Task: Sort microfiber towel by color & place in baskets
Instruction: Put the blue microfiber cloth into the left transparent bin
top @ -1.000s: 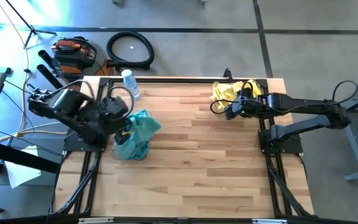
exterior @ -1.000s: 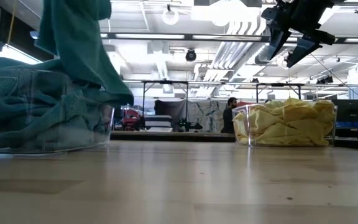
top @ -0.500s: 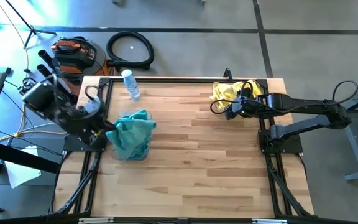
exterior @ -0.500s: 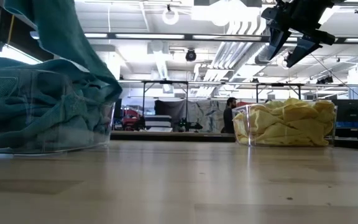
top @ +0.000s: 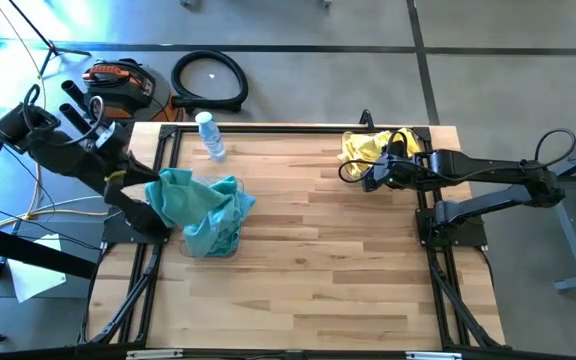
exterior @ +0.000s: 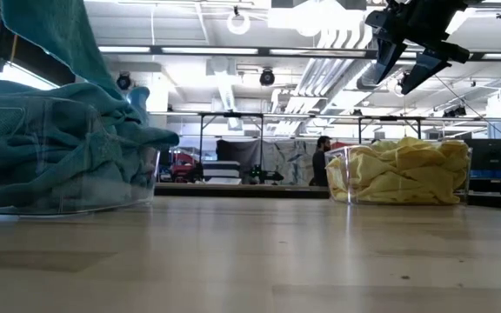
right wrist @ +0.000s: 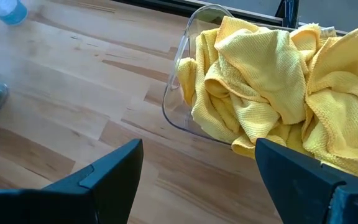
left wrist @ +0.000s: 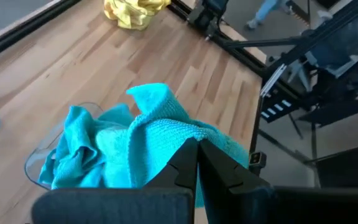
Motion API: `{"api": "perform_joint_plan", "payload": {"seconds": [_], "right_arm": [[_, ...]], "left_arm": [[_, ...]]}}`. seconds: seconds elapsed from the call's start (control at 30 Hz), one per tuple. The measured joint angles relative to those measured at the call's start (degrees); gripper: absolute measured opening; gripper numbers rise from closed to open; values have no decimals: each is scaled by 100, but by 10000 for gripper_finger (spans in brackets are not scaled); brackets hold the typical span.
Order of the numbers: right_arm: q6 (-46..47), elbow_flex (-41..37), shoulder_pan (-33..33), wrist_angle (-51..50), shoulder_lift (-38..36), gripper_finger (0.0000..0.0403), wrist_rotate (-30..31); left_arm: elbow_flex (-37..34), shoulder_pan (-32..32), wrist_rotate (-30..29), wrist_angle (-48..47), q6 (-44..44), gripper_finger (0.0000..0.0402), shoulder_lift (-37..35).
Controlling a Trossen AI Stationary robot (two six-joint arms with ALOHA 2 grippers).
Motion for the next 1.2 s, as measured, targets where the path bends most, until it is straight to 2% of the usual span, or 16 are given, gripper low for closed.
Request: {"api": "perform_joint_plan", "payload": {"seconds": [0.2,0.43,0.57,0.77,0.87,0.97,1.1,1.2], "right_arm": [[0,0,0,1,1,307,2],[0,0,0,0,0,307,150],[1,0,0,0,0,307,213],[0,0,0,0,0,307,190],[0,0,0,0,1,307,151],[0,0,0,0,1,307,146],[0,0,0,-1,0,307,81],[0,0,0,-1,0,307,77]], "left_arm": [[-143,0,1,206,77,0,-18],[-821,2,772,1513,739,0,192],[-1145,5,917,1636,927,0,412],[-1913,134,758,1075,32,0,558],[-2532,206,527,1168,-470,0,567],[-3227,254,527,1887,-733,0,601],[-3964,384,629,3167,-479,0,765],[-4334,470,660,3353,-639,0,984]]}}
